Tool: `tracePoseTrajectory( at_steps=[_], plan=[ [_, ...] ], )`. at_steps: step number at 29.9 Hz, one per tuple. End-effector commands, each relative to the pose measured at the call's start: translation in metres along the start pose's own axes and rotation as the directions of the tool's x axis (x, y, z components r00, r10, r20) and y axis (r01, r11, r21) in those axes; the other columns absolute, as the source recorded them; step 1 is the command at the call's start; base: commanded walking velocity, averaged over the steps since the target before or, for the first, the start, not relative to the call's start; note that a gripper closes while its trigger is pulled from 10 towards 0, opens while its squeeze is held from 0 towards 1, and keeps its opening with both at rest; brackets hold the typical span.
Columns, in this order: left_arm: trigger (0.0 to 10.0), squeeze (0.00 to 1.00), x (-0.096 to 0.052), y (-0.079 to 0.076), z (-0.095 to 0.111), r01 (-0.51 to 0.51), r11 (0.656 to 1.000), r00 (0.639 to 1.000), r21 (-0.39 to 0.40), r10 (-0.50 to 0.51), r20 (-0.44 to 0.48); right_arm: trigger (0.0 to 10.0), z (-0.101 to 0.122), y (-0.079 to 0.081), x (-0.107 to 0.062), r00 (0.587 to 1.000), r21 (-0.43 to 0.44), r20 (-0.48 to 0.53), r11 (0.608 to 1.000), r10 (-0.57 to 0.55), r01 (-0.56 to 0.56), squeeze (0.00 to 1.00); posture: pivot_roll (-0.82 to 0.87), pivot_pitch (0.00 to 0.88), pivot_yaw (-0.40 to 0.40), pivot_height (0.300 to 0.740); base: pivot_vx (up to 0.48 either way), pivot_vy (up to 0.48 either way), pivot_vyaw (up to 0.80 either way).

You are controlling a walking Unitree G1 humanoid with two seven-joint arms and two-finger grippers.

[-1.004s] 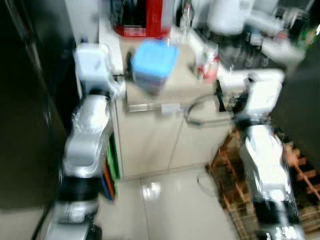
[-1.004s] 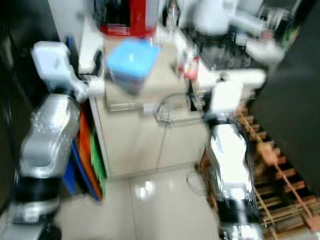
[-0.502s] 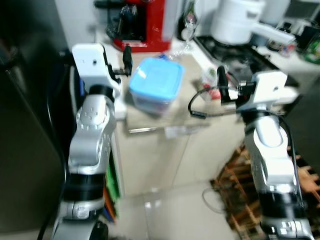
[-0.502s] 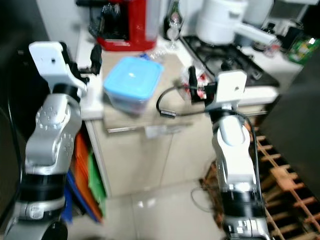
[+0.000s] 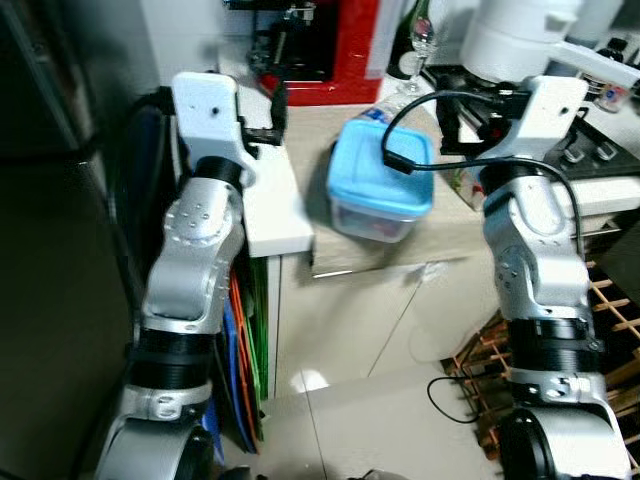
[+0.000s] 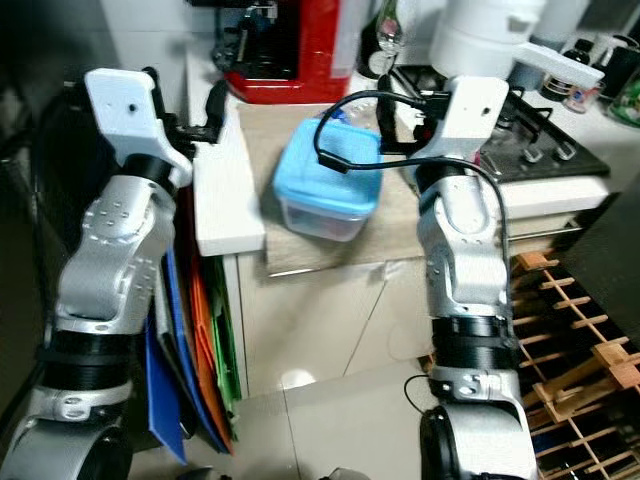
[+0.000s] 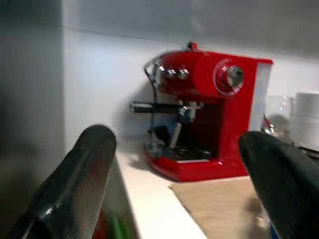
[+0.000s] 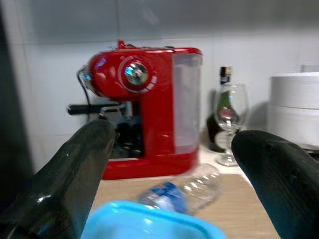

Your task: Restocking fridge

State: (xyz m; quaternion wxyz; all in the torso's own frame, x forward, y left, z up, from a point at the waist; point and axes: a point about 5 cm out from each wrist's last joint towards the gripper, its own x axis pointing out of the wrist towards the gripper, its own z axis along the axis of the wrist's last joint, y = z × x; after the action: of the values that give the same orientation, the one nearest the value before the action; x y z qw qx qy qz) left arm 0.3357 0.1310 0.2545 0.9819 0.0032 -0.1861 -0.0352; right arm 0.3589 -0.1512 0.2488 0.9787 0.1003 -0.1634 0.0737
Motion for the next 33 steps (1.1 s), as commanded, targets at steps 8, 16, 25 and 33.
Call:
tracePoseTrajectory(
  at_steps=[8, 16, 25, 33],
  plan=[
    [10.0, 0.0, -0.003, -0.005, 0.003, 0.033, 0.999, 0.999, -0.02, -0.033, 0.002, 10.0, -0.006, -0.021, 0.006, 0.991, 0.153, -0.056, 0.98, -0.118, 0.125, 0.17, -0.02, 0.033, -0.06, 0.74, 0.0, 0.0, 0.0],
    [10.0, 0.0, -0.007, -0.002, 0.002, 0.026, 0.999, 1.0, -0.019, -0.026, -0.014, 10.0, -0.003, -0.044, 0.008, 0.978, 0.056, -0.031, 0.977, -0.204, 0.205, 0.17, 0.0, 0.056, -0.059, 0.74, 0.0, 0.0, 0.0],
    [10.0, 0.0, -0.012, 0.006, 0.004, 0.011, 1.0, 1.0, 0.005, -0.011, -0.029, 10.0, -0.023, -0.052, 0.008, 0.955, 0.235, -0.142, 0.928, -0.26, 0.288, 0.17, 0.03, 0.075, -0.063, 0.74, 0.0, 0.0, 0.0],
    [10.0, 0.0, -0.011, 0.01, 0.008, -0.008, 1.0, 1.0, 0.011, 0.008, -0.021, 10.0, -0.035, -0.035, 0.01, 0.959, 0.366, -0.218, 0.896, -0.179, 0.25, 0.17, 0.03, 0.075, -0.071, 0.74, 0.0, 0.0, 0.0]
  ],
)
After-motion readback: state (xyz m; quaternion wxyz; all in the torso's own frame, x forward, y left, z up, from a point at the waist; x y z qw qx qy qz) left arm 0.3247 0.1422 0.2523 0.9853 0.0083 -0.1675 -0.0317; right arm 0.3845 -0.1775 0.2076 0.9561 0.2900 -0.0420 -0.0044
